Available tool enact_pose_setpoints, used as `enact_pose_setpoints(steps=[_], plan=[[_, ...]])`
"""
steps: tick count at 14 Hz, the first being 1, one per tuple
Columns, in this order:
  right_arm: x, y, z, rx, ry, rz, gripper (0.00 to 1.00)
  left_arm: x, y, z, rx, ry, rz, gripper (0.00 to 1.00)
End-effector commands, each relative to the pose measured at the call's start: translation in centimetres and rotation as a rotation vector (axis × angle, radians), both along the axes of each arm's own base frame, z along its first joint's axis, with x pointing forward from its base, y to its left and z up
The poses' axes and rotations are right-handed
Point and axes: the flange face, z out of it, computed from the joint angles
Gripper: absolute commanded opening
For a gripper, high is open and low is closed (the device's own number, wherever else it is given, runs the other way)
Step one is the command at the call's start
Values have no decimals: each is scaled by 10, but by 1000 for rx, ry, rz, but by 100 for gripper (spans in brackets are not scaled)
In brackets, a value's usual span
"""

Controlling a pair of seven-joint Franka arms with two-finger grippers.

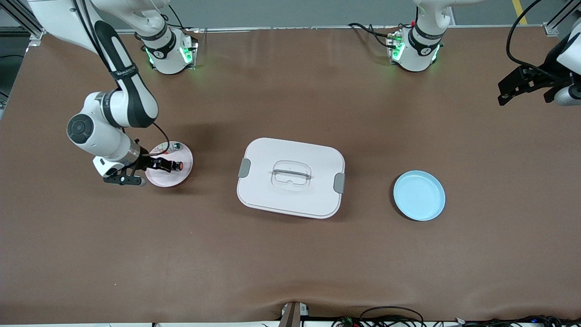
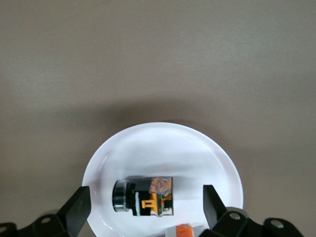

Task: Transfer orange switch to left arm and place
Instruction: 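Move the right gripper over the white plate toward the black switch, then lower the right gripper and grasp the black-orange push-button switch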

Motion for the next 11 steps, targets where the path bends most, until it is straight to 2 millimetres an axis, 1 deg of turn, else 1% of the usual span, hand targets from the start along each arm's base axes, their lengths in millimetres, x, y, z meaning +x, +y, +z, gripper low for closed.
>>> enact_pose_setpoints(steps=[1,5,8,11], plan=[[-12,10,-8,0,-23,-4,100,-3,-1,7,19,-6,-18,100],[-18,16,-16,-3,-34,6,100,-2,0,5,18,-3,-15,100],[-23,18,-26,-7,-39,9,100,2,3,1,19,1,-10,100],[-30,20,-37,-12,-47,14,100,1,4,-1,20,9,-8,100]])
